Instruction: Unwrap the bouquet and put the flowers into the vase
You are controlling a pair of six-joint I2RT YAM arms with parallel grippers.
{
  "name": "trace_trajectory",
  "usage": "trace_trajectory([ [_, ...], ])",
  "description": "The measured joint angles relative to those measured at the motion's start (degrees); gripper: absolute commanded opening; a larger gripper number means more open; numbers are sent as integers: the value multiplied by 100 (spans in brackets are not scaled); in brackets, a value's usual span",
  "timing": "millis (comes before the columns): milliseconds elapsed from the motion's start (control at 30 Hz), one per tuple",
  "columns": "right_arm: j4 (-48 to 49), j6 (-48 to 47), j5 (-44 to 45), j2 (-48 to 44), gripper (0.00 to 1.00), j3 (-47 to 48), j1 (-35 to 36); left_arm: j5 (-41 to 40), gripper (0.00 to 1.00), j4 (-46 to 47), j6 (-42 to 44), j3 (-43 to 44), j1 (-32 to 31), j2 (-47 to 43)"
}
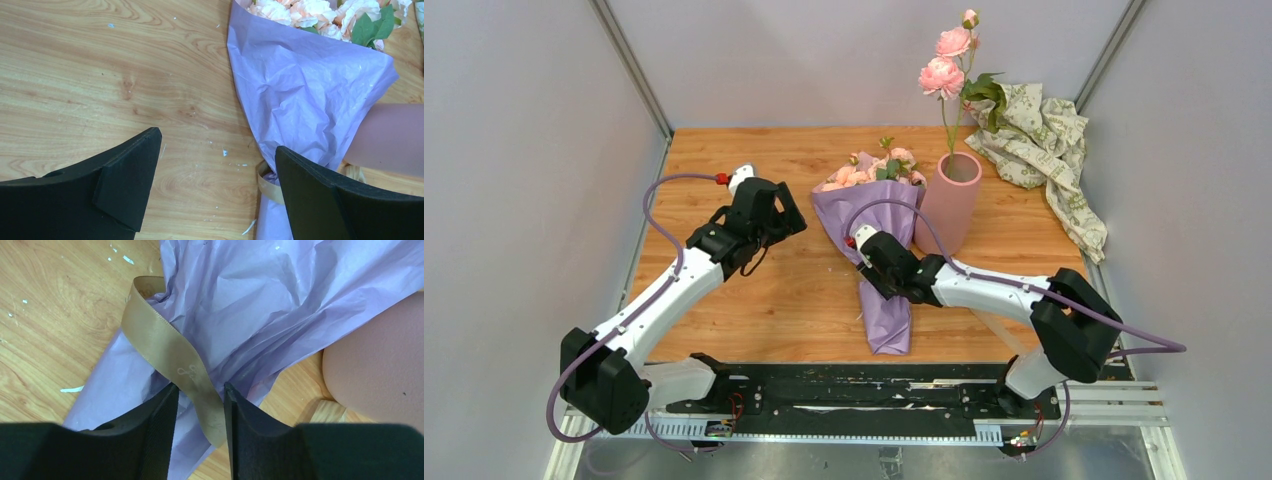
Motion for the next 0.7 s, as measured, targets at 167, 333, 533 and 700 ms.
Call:
trace_trajectory([
  [167, -2, 68, 116, -26, 12, 0, -48, -2, 95, 0, 20, -9, 0, 0],
  [333, -7, 197, 236, -319, 0, 0, -87, -17, 95, -2, 55, -42, 0, 0],
  [533, -33, 372, 308, -1283, 0, -90, -96, -9, 95, 7, 68, -42, 0, 24],
  [700, -420, 824, 348, -2632, 0, -179, -748, 55, 94, 48, 81, -42, -13, 146],
])
